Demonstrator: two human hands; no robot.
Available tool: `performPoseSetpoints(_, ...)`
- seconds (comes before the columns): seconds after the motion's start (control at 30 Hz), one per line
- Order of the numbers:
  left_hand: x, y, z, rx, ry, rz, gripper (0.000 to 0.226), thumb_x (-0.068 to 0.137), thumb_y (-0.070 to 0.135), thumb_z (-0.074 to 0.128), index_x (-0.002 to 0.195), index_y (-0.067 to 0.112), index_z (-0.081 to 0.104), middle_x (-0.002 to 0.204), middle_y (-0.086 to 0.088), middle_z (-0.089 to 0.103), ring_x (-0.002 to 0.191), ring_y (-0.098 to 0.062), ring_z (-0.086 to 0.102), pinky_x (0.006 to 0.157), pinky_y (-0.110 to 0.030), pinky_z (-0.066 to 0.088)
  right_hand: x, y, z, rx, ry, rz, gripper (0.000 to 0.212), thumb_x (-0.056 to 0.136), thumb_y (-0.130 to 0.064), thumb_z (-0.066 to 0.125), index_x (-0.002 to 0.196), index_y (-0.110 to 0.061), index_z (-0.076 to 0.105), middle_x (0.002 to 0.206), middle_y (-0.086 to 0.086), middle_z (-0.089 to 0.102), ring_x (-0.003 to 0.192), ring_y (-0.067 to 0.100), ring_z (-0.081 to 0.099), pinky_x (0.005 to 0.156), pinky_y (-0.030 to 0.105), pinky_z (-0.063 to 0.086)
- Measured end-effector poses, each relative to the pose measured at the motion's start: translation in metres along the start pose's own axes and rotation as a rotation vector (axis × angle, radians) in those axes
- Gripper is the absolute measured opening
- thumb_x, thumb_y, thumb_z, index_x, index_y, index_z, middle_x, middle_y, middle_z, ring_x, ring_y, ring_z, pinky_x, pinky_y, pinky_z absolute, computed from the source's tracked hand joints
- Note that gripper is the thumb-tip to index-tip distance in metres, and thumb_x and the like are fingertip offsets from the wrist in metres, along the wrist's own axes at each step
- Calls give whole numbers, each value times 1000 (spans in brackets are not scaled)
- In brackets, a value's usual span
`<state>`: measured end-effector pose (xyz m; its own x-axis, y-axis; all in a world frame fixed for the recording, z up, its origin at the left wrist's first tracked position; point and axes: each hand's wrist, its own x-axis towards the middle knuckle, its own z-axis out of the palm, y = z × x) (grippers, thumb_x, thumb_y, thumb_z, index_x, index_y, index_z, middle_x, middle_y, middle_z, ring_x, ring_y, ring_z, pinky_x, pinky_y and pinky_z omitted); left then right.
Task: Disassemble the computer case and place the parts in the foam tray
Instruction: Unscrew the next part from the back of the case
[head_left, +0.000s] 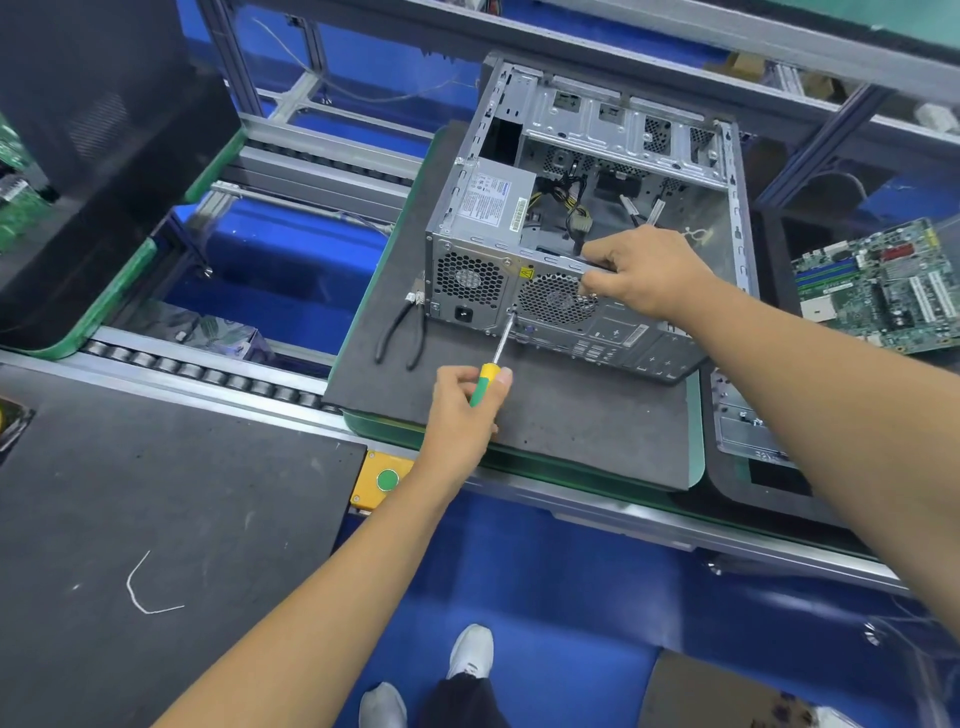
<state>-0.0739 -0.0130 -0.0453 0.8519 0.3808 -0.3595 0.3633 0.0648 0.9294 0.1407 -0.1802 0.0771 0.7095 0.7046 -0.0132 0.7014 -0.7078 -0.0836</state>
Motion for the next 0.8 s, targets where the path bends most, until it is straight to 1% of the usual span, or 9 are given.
performPoseSetpoints(0.07, 0, -3, -3, 93, 118, 72, 43, 85, 45, 80, 106, 24, 49, 98, 2, 62, 77, -12, 68, 65, -28, 54, 0, 0, -1, 1, -2, -5, 42, 78, -55, 46, 65, -16, 35, 53, 3, 44, 52, 17, 38, 54, 35, 32)
performPoseSetpoints(0.13, 2, -3, -7, 53, 153, 92, 37, 86, 41, 81, 97, 19, 52, 86, 0, 67, 71, -13, 74, 55, -29, 53, 0, -1, -1, -1, 1, -7, 41, 80, -53, 47, 64, -17, 34, 52, 1, 42, 51, 16, 37, 54, 36, 32)
performPoseSetpoints(0.3, 2, 6, -6, -130, -189, -63, 40, 106, 46, 50, 94, 9, 58, 78, -6, 74, 65, -21, 73, 53, -29, 52, 1, 0, 0, -11, 11, -2, 41, 81, -52, 49, 66, -15, 39, 54, 3, 47, 53, 14, 41, 55, 35, 36)
performPoseSetpoints(0.4, 1, 13, 0, -250, -198, -251, 49, 107, 51, 43, 100, 11, 70, 73, -2, 71, 54, -16, 62, 48, -25, 49, 1, 2, 1, -9, 14, -1, 42, 81, -53, 49, 67, -14, 39, 54, 3, 46, 52, 15, 40, 55, 35, 35)
performPoseSetpoints(0.47, 2, 14, 1, -272, -114, -278, 54, 101, 61, 49, 103, 11, 72, 69, -1, 67, 50, -15, 58, 46, -26, 45, 1, 2, 2, -12, 19, -4, 43, 81, -54, 48, 67, -14, 39, 54, 3, 45, 52, 15, 39, 54, 34, 33)
performPoseSetpoints(0.53, 4, 13, 0, -256, -66, -226, 57, 87, 62, 71, 110, 11, 63, 77, -5, 67, 52, -16, 60, 45, -29, 46, 1, 2, 2, -14, 23, -10, 44, 79, -57, 45, 66, -15, 37, 52, 2, 41, 51, 14, 38, 52, 33, 29)
performPoseSetpoints(0.63, 4, 11, -4, -260, -60, -145, 53, 75, 36, 92, 104, 12, 55, 93, -8, 71, 61, -20, 72, 47, -29, 52, 1, 2, 3, -8, 25, -13, 44, 77, -58, 44, 65, -17, 34, 51, 1, 38, 50, 13, 36, 51, 31, 23)
performPoseSetpoints(0.73, 5, 11, -8, -295, -62, -183, 32, 90, 35, 79, 98, 12, 59, 91, -4, 71, 78, -22, 78, 52, -30, 58, 2, 4, 4, -2, 29, -11, 45, 77, -58, 45, 66, -16, 36, 51, 1, 38, 50, 13, 36, 50, 31, 24)
performPoseSetpoints(0.8, 7, 11, -10, -280, -92, -242, 31, 101, 45, 60, 99, 14, 65, 84, 1, 72, 77, -14, 77, 53, -28, 56, 2, 4, 4, 0, 25, -12, 44, 78, -58, 45, 65, -17, 35, 52, 1, 38, 50, 14, 36, 51, 31, 25)
